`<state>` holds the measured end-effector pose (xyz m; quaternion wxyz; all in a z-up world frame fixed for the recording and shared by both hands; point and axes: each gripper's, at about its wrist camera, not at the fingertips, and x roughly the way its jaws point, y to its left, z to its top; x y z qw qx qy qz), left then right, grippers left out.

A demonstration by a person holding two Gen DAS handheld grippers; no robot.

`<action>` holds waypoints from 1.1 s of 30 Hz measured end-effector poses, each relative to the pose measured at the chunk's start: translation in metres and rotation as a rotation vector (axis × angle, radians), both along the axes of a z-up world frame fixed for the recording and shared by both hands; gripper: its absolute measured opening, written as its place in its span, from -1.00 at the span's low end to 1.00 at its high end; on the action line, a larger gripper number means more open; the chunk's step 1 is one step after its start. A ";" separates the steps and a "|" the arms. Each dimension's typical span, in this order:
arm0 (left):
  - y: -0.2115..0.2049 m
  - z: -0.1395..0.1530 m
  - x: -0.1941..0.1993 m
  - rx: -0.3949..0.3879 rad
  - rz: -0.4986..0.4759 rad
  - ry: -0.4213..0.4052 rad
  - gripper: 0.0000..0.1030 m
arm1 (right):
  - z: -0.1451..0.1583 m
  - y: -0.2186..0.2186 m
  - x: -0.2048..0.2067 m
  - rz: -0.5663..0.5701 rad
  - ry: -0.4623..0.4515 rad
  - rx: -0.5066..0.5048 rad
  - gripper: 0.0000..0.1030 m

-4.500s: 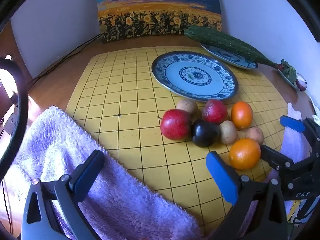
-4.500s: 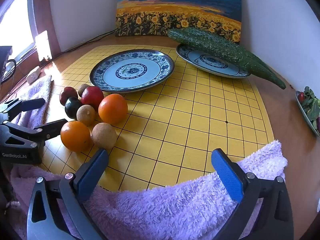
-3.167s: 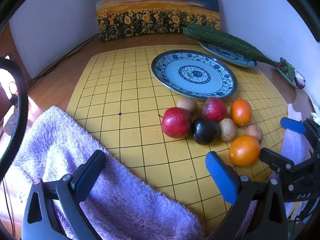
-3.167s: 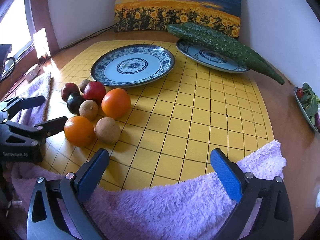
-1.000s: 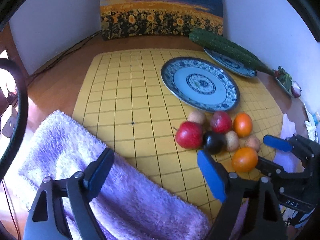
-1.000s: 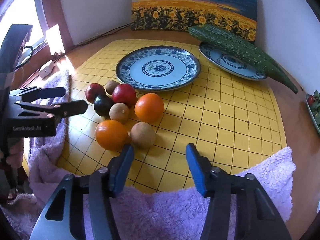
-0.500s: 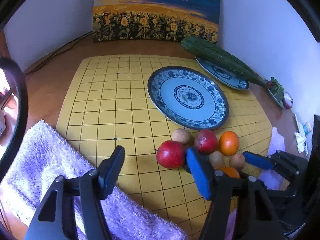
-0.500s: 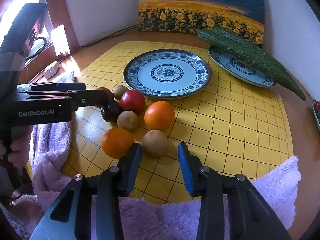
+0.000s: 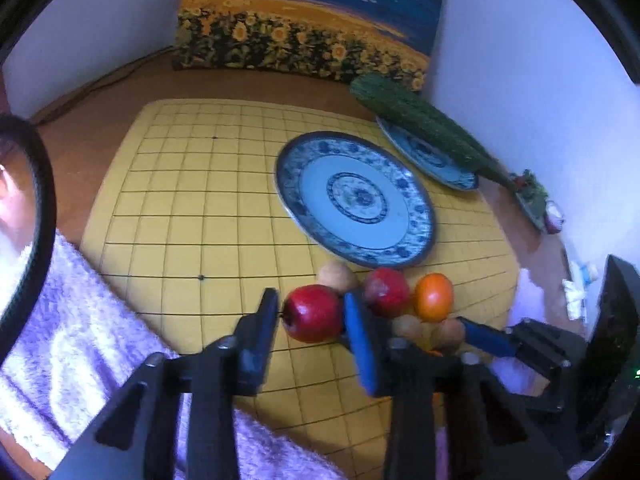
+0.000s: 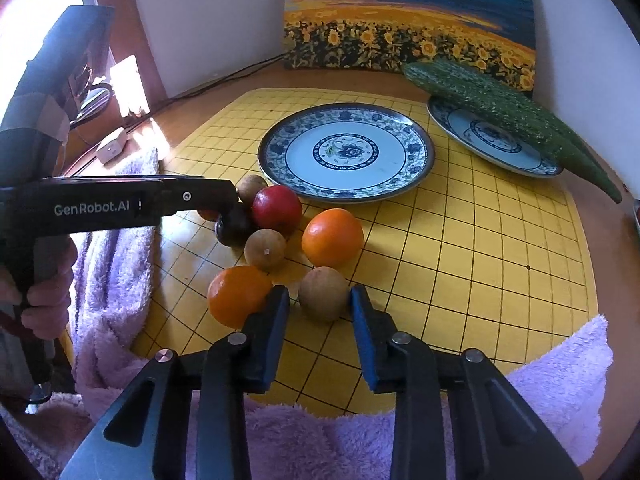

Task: Organize fruits
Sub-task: 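Grasp the red apple with the left gripper while the right gripper grasps a tan kiwi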

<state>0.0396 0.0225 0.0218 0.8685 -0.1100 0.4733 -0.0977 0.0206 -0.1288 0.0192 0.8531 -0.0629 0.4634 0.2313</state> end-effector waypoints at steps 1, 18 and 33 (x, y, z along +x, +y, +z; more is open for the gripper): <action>-0.001 0.000 0.000 0.006 -0.002 -0.002 -0.33 | 0.000 0.000 0.000 0.001 -0.001 0.001 -0.37; 0.004 0.016 -0.011 0.048 0.032 -0.044 -0.33 | 0.000 -0.003 -0.002 0.000 0.007 0.044 -0.37; -0.004 0.023 -0.011 0.070 0.010 -0.063 -0.33 | -0.002 -0.005 0.003 -0.018 0.008 0.033 -0.48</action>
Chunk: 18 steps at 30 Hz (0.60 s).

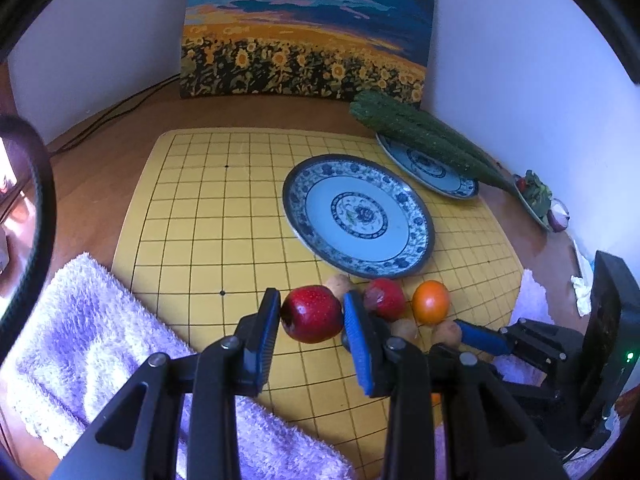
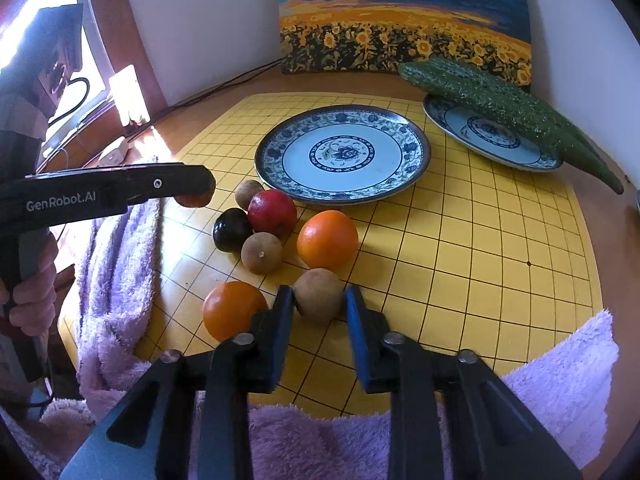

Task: Organize fruits
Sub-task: 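Grasp the red apple with the left gripper while the right gripper grasps a tan kiwi, then lift the red apple with the left gripper while the right gripper carries the kiwi over the empty plate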

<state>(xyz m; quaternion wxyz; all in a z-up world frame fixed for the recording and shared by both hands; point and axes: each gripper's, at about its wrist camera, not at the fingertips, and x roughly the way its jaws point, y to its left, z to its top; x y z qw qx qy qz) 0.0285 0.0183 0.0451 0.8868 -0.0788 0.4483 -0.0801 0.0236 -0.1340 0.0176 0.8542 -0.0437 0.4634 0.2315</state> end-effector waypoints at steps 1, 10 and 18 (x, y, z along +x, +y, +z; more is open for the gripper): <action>-0.001 0.001 0.000 -0.003 -0.001 -0.003 -0.33 | 0.000 -0.001 0.000 -0.005 0.002 0.002 -0.48; -0.007 0.005 0.011 0.012 -0.016 -0.015 -0.33 | 0.010 -0.010 0.005 -0.006 0.000 0.034 -0.48; -0.017 0.016 0.029 0.026 -0.052 -0.040 -0.34 | 0.027 -0.012 0.020 -0.004 -0.022 0.042 -0.48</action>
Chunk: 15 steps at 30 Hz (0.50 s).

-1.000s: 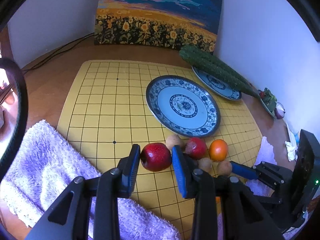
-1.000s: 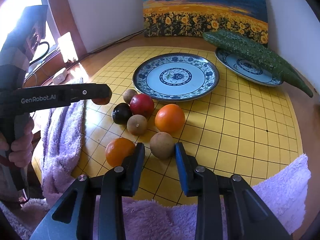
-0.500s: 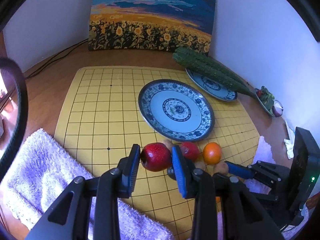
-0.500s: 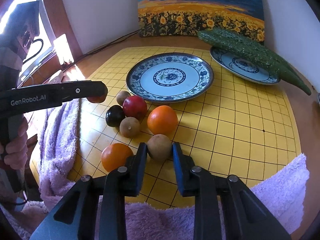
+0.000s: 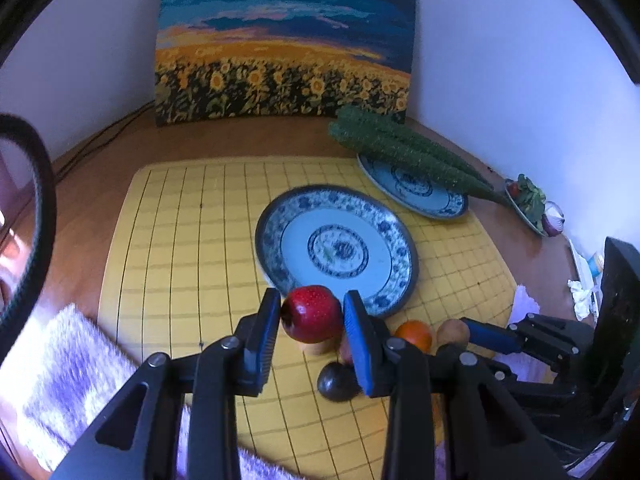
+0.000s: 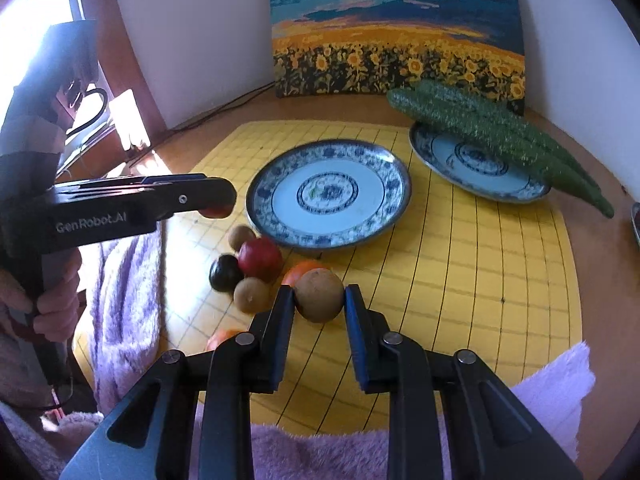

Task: Organize fruits
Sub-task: 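Lift the red apple with the left gripper while the right gripper carries the kiwi over the empty plate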

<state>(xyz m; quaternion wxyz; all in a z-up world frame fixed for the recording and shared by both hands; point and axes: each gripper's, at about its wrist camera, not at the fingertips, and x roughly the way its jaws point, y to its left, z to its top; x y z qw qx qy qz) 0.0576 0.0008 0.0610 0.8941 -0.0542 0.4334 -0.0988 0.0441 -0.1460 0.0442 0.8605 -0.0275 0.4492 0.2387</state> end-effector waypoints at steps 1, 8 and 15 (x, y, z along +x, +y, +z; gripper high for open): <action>-0.002 0.001 0.002 0.004 -0.003 -0.005 -0.34 | 0.002 0.000 0.003 0.001 -0.001 0.003 -0.48; -0.008 0.007 0.023 0.023 -0.013 -0.022 -0.34 | 0.011 0.001 0.023 0.004 -0.021 -0.012 -0.48; -0.013 0.004 0.046 0.051 -0.006 -0.024 -0.34 | 0.011 0.002 0.048 0.009 -0.018 -0.024 -0.48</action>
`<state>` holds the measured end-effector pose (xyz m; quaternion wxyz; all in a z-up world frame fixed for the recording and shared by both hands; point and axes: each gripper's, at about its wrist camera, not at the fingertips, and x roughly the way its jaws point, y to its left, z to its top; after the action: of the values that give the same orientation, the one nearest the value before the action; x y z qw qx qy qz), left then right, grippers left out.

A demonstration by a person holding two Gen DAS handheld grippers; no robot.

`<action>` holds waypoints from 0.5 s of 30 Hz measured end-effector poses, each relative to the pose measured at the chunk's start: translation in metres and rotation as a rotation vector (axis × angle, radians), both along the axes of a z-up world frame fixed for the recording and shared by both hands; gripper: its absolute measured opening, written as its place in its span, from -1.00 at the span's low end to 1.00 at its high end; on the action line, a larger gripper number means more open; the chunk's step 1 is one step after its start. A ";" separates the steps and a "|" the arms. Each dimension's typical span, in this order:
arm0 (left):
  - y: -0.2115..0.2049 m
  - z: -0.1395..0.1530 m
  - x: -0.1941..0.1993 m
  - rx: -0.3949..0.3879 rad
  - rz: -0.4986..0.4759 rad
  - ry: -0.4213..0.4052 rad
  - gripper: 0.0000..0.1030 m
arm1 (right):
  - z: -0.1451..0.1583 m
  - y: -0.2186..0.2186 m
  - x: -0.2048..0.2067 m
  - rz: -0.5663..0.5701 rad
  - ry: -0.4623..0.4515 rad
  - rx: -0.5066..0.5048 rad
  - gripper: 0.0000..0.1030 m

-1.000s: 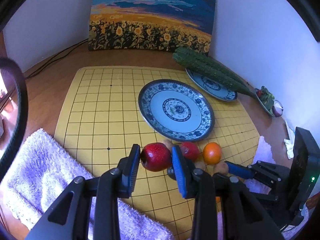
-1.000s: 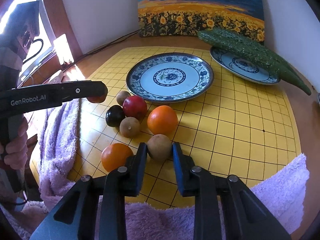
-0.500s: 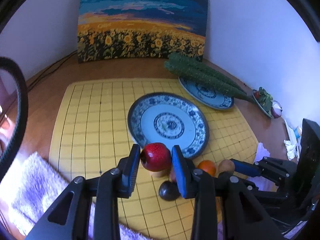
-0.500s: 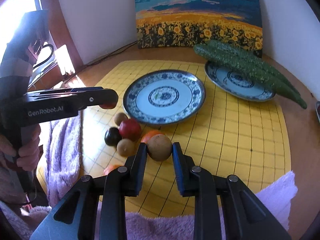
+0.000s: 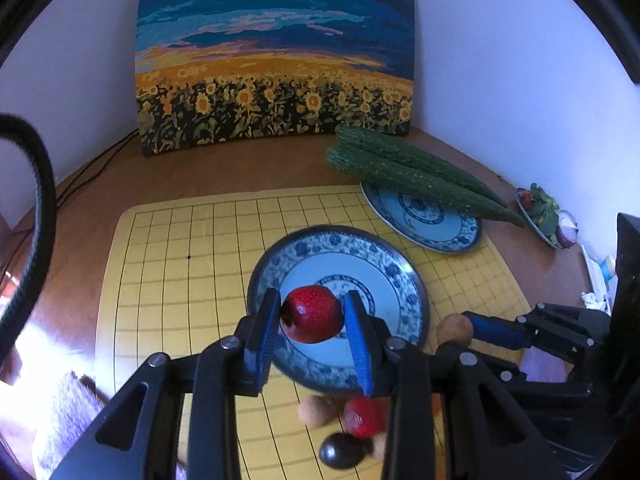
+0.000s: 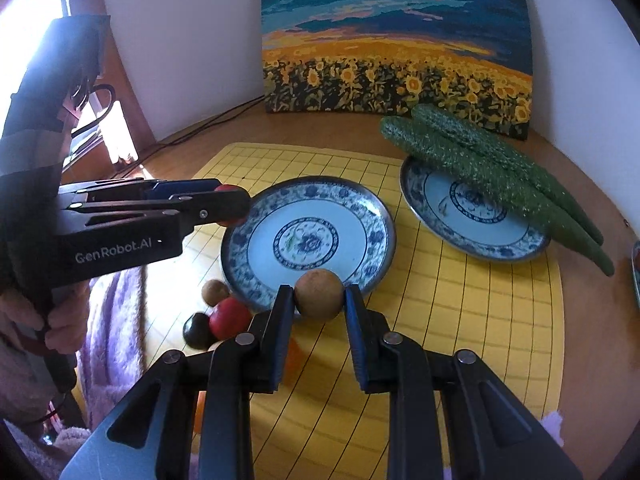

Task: Organize fruits
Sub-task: 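Lift the red apple with the left gripper while the right gripper carries the kiwi over the empty plate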

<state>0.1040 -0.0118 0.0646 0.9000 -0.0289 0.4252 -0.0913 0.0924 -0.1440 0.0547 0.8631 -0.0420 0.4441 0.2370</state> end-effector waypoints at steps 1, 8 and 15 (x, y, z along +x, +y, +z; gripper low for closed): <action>0.000 -0.001 0.003 0.006 0.002 0.001 -0.34 | 0.000 0.000 0.003 -0.001 0.000 -0.002 -0.48; -0.002 -0.012 0.026 0.004 0.012 0.027 -0.34 | -0.009 0.004 0.028 -0.005 0.016 -0.004 -0.48; -0.005 -0.025 0.044 0.021 0.023 0.042 -0.34 | -0.019 0.008 0.048 -0.017 0.028 -0.010 -0.48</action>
<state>0.1483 -0.0164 0.0393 0.8922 -0.0259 0.4446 -0.0759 0.1404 -0.1362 0.0356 0.8586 -0.0395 0.4576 0.2278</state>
